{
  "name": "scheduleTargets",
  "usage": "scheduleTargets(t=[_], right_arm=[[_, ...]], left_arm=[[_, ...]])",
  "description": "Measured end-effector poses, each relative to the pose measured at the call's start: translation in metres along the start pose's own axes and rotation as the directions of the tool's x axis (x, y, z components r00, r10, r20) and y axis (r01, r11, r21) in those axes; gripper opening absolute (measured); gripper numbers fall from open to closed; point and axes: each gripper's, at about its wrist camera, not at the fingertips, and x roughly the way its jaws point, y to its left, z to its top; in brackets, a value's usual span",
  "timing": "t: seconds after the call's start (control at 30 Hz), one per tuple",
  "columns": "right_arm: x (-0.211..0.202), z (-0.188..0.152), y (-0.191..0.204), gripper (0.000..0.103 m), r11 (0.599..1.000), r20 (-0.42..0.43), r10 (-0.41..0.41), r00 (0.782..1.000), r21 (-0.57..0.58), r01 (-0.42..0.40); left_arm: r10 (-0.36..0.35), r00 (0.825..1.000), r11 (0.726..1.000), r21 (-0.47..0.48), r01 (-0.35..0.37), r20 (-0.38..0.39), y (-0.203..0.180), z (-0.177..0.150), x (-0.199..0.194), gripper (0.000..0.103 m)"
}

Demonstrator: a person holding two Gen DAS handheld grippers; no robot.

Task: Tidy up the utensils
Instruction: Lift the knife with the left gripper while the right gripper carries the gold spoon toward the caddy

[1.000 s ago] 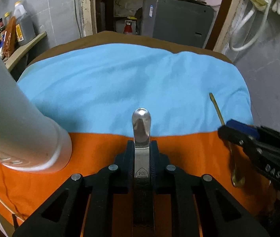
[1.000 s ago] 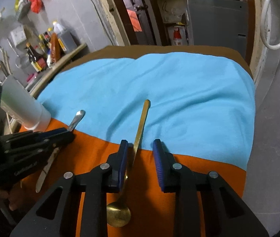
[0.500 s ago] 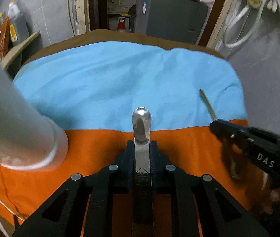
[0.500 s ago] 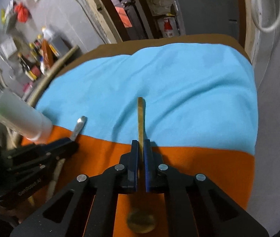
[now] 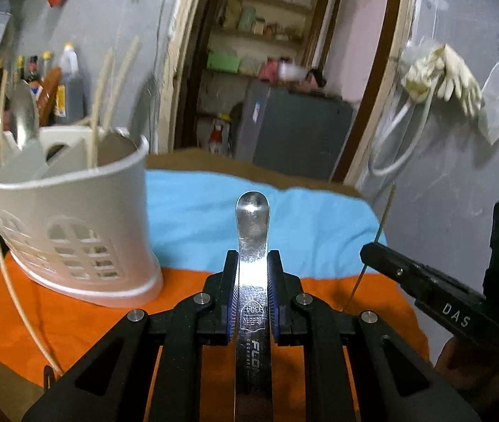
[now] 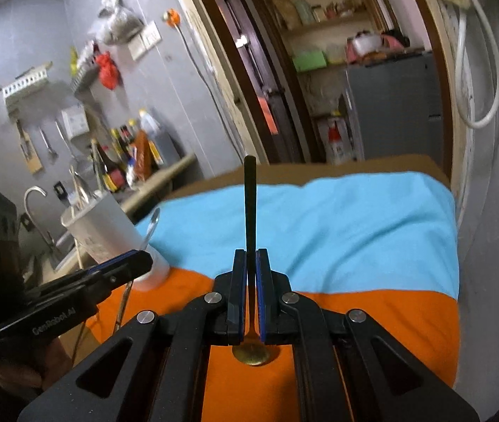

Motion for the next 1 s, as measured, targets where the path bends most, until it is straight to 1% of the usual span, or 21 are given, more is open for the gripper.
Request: scheduleTargets(t=[0.17,0.33,0.57,0.67,0.77,0.83,1.0], right_arm=[[-0.005,0.008,0.006,0.003,1.000,0.059,-0.009,0.998,0.005,0.008],[-0.022,0.019,0.015,0.003,1.000,0.120,-0.006,0.993,0.016,0.004],[-0.030,0.044,0.048,0.003,0.999,0.210,0.046,0.977,-0.022,-0.043],[-0.029,0.059,0.068,0.003,0.996,0.254,0.085,0.964,-0.050,-0.075],[-0.027,0.072,0.086,0.003,0.991,0.287,0.126,0.950,-0.075,-0.108],[-0.023,0.081,0.101,0.003,0.987,0.311,0.156,0.938,-0.095,-0.133],[-0.012,0.092,0.131,0.003,0.975,0.334,0.217,0.917,-0.124,-0.186]], left_arm=[[-0.003,0.998,1.000,0.007,0.003,0.070,-0.002,0.007,-0.015,0.012],[-0.008,0.990,1.000,-0.005,0.009,0.144,-0.001,0.018,-0.039,0.012],[0.003,0.971,1.000,-0.021,0.002,0.239,0.017,0.047,-0.068,0.012],[0.014,0.960,0.999,-0.032,-0.005,0.281,0.031,0.060,-0.079,0.012],[0.020,0.948,0.998,-0.064,0.000,0.316,0.053,0.073,-0.089,0.012],[0.032,0.939,0.996,-0.091,-0.001,0.343,0.071,0.080,-0.097,0.012],[0.065,0.915,0.988,-0.154,-0.003,0.397,0.120,0.103,-0.114,0.012]])
